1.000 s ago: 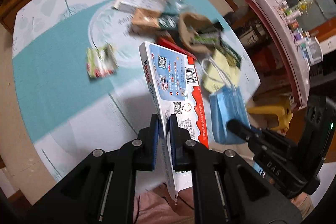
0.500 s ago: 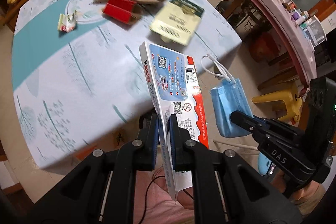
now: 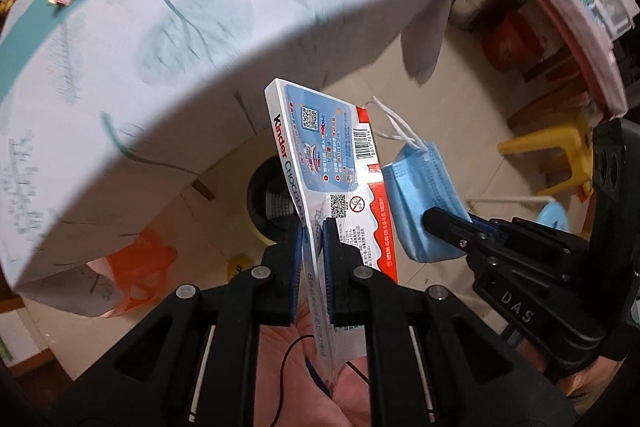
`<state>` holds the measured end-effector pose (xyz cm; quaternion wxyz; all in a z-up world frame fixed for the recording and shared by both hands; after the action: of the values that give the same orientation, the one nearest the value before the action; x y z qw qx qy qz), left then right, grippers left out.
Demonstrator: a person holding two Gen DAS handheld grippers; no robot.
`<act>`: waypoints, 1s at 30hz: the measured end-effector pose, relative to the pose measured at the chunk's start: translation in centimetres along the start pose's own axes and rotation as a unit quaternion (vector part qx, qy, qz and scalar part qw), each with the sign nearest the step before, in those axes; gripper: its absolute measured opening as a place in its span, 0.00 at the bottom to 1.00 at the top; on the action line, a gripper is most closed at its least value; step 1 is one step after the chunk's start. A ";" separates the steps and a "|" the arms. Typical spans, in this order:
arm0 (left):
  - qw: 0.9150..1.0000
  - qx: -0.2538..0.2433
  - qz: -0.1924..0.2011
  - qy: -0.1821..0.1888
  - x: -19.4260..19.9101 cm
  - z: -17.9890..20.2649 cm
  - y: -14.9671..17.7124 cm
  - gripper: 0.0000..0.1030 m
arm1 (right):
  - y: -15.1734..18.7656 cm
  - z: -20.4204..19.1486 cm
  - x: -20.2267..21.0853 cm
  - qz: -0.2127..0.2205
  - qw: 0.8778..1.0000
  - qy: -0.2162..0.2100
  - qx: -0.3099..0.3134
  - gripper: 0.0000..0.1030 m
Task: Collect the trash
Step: 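Carry box and mask to the bin and open both grippers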
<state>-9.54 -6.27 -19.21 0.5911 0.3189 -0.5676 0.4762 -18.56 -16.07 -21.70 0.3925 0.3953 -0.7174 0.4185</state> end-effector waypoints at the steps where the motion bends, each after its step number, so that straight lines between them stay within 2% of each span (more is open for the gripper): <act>1: 1.000 -0.003 -0.006 -0.004 -1.4 0.0 0.2 0.07 | 0.3 0.4 -1.1 -0.004 1.000 -0.001 -0.003 0.07; 6: 0.999 -0.019 -0.027 -0.030 -9.3 -0.7 1.1 0.07 | 2.6 3.9 -7.9 -0.022 0.998 -0.018 -0.050 0.07; 11: 0.997 -0.029 -0.051 -0.046 -17.0 -1.8 1.5 0.07 | 5.0 8.2 -16.3 -0.040 0.994 -0.017 -0.103 0.07; 18: 0.991 -0.080 -0.062 -0.083 -25.9 -2.2 1.2 0.08 | 6.2 11.4 -25.4 -0.060 0.992 -0.010 -0.111 0.08; 20: 0.989 -0.090 -0.070 -0.089 -27.4 -2.7 1.3 0.13 | 6.5 12.2 -27.5 -0.063 0.992 -0.011 -0.112 0.13; 21: 0.988 -0.094 -0.077 -0.092 -28.1 -2.9 1.4 0.22 | 6.7 12.5 -28.4 -0.066 0.991 -0.010 -0.114 0.22; 22: 0.988 -0.095 -0.080 -0.094 -28.7 -3.1 1.4 0.34 | 6.8 12.9 -29.3 -0.066 0.991 -0.009 -0.118 0.37; 24: 0.988 -0.097 -0.072 -0.099 -29.5 -3.1 1.2 0.44 | 7.0 13.4 -30.4 -0.060 0.990 -0.008 -0.128 0.53; 30: 0.988 -0.095 -0.066 -0.098 -29.5 -3.7 0.6 0.45 | 6.8 13.4 -31.8 -0.061 0.991 -0.005 -0.121 0.53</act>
<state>-5.84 -8.60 -48.64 0.5902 0.3433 -0.6431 0.3468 -15.69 -18.39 -56.63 0.4587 0.3901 -0.7390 0.3021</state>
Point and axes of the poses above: each gripper's, at about its wrist camera, not at the fingertips, and x roughly against the way its jaws point, z to its right, y to its underside, the point moved 4 cm from there along -x, roughly the way its jaws point, and after that the axes turned 13 degrees about x, right-handed, at the moved point
